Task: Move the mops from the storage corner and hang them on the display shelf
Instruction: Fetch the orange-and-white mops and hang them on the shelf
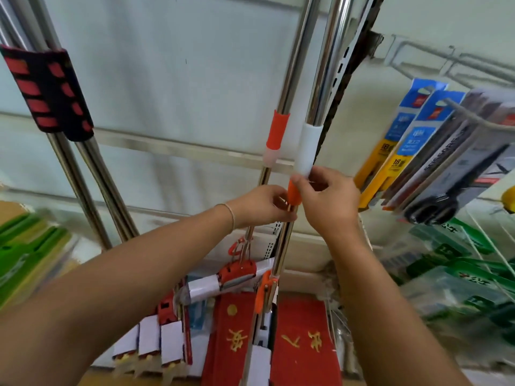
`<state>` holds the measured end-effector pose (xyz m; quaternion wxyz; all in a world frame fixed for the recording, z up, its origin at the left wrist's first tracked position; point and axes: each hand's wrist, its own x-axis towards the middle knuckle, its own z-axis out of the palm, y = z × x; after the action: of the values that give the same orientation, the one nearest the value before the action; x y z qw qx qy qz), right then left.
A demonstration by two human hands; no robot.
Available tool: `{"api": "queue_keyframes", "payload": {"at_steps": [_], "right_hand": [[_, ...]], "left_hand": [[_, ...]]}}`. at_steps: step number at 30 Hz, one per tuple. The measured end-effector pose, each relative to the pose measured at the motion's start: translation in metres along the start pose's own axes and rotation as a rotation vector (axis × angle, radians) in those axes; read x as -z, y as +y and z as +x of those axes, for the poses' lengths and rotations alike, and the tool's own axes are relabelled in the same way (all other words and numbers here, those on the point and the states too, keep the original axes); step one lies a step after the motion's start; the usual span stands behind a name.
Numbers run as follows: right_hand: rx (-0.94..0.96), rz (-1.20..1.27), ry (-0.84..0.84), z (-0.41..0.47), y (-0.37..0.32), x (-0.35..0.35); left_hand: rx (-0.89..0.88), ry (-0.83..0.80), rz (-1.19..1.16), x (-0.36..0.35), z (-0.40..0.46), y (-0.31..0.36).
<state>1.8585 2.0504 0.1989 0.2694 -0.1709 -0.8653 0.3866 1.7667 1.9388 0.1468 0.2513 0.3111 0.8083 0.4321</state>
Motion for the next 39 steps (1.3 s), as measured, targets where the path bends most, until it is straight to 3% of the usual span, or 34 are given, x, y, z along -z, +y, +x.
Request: {"api": "queue_keyframes", "payload": {"at_steps": [15, 30, 39], "right_hand": [[0.08, 0.112, -0.027, -0.001, 0.021, -0.007], [-0.039, 0.171, 0.054, -0.007, 0.024, -0.027], [-0.093, 0.147, -0.061, -0.001, 0.032, -0.02]], "left_hand": [[0.071, 0.047, -0.006, -0.036, -0.005, -0.022], [0.032, 0.031, 0.057, -0.051, 0.006, -0.053], [0.05, 0.015, 0.112, -0.057, 0.001, -0.05]]}}
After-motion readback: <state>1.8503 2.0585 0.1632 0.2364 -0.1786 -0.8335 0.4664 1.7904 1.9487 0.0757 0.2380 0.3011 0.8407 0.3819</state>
